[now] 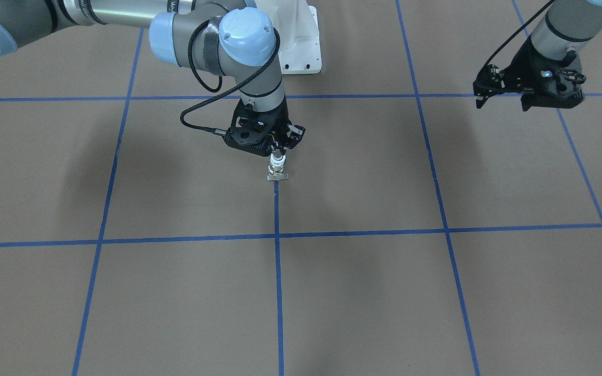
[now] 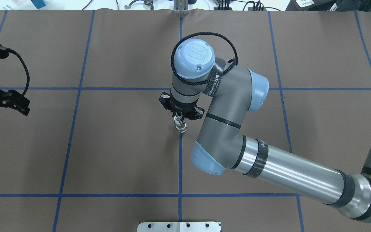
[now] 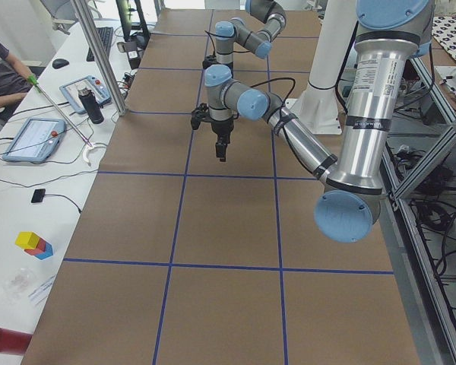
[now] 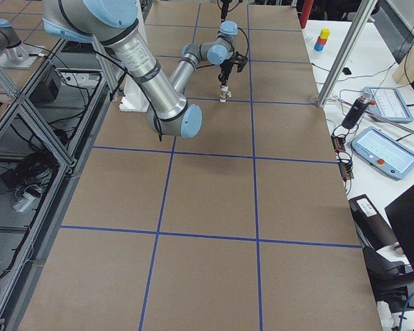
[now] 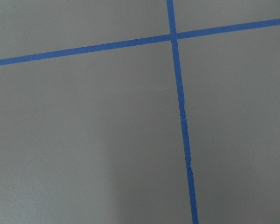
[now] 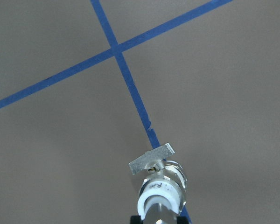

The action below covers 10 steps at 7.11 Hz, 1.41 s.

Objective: Assemble PPR valve and pipe with both arms
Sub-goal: 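Press the fitting down into the valve with the right gripper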

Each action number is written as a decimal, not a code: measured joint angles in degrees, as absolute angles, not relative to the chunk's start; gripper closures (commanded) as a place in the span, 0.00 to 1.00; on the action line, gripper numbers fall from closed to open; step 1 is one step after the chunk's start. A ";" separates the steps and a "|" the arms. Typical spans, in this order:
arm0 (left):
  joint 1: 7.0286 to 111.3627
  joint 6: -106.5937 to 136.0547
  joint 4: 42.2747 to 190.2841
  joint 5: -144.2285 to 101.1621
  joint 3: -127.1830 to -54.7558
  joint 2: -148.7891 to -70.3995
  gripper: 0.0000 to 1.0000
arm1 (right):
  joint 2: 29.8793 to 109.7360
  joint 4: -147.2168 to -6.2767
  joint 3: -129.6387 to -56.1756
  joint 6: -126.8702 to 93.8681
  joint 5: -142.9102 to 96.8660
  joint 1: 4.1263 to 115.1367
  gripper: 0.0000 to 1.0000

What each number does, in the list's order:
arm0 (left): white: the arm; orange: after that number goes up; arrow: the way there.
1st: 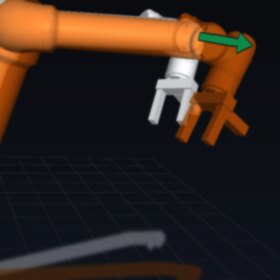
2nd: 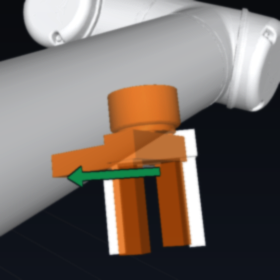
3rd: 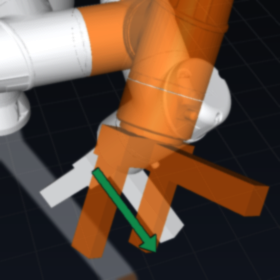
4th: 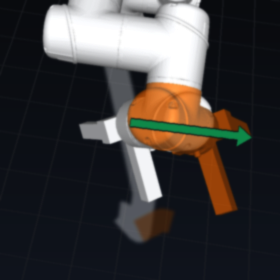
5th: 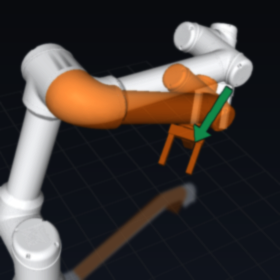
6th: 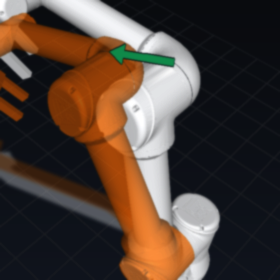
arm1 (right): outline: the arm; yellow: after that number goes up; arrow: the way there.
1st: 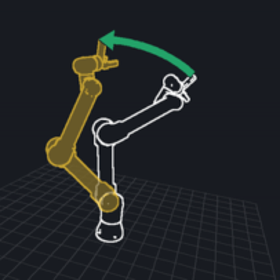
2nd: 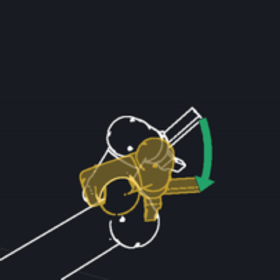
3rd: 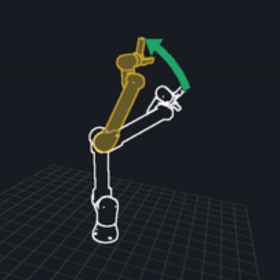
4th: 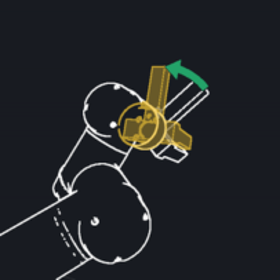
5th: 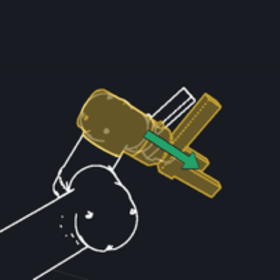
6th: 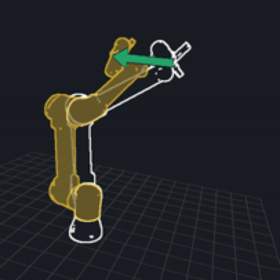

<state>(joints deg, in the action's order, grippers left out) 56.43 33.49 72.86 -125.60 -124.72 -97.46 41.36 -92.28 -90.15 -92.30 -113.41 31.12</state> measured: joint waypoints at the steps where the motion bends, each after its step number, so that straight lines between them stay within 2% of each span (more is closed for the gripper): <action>1: 56.43 33.49 72.86 -125.60 -124.72 -97.47 0.01 | 41.36 -92.30 -90.15 -92.27 -113.53 31.12 1.00; 2: 56.42 33.49 72.86 -125.60 -124.69 -97.50 0.01 | 41.37 -92.37 -90.16 -92.23 -113.69 31.11 1.00; 3: 56.41 33.84 72.86 -125.59 -124.68 -97.60 0.01 | 41.77 -92.41 -90.55 -92.23 -113.88 31.11 0.67; 4: 56.38 34.43 72.86 -125.60 -124.69 -97.73 0.01 | 42.06 -92.43 -90.80 -92.26 -114.01 31.12 0.46; 5: 56.35 34.75 72.86 -125.59 -124.69 -97.78 0.01 | 42.14 -92.46 -90.82 -92.27 -114.05 31.15 0.33; 6: 56.35 34.90 72.86 -125.60 -124.67 -97.83 0.01 | 42.16 -92.46 -90.82 -92.28 -114.07 31.17 0.02; 10: 56.34 34.98 72.86 -125.59 -124.66 -97.90 0.01 | 42.90 -92.47 -91.91 -92.44 -114.37 31.32 0.00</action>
